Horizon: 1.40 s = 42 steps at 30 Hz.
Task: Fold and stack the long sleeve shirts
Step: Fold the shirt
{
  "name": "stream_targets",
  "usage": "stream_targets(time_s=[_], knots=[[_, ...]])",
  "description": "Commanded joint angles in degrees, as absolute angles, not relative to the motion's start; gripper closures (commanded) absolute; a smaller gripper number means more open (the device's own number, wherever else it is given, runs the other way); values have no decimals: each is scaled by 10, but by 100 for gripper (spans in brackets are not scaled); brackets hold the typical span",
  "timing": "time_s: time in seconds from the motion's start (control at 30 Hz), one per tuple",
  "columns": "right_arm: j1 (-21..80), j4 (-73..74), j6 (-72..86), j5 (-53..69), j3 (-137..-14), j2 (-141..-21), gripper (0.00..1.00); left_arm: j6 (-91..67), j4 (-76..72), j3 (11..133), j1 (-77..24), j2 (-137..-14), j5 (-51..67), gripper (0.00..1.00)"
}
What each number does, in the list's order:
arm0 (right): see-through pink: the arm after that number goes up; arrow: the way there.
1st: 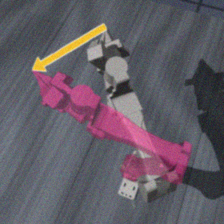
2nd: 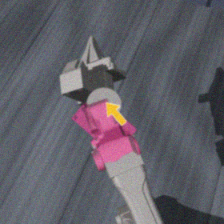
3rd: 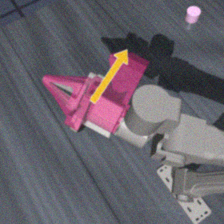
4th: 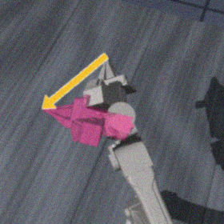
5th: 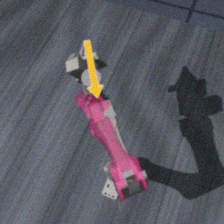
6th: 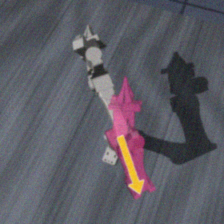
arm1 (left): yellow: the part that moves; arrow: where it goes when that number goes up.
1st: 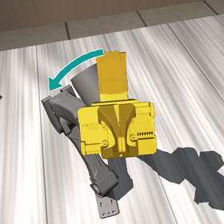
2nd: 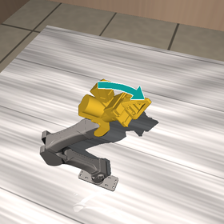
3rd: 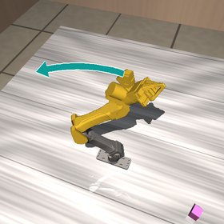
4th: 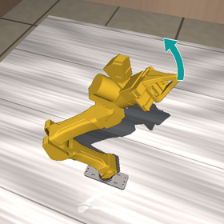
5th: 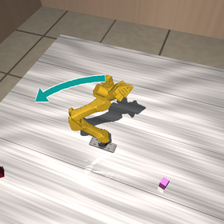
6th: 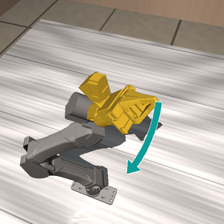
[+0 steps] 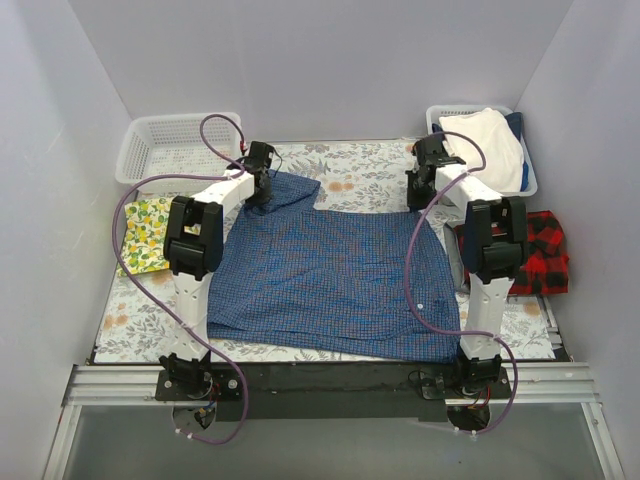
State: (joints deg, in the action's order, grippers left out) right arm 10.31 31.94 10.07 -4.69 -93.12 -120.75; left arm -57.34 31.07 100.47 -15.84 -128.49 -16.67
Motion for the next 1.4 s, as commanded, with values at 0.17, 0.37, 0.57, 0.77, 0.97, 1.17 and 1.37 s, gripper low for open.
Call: stream_targets(time_s=[0.17, 0.37, 0.57, 0.77, 0.97, 1.17, 1.37], knots=[[105, 320, 102, -15, -923, -1093, 99, -590, 345, 955, -160, -1151, -215, 100], [105, 319, 99, -12, -873, -1060, 99, -605, 343, 922, -159, -1106, -214, 100], [105, 320, 99, -17, -812, -1012, 99, -617, 351, 880, -160, -1055, -174, 100], [105, 320, 98, -23, -780, -973, 99, -634, 362, 818, -159, -1000, -135, 100], [105, 321, 101, -4, -746, -930, 99, -642, 373, 758, -159, -951, -147, 100], [111, 326, 98, 39, -690, -878, 99, -655, 395, 749, -160, -911, -189, 100], [130, 330, 101, 54, -610, -836, 99, -657, 414, 730, -159, -884, -200, 100]])
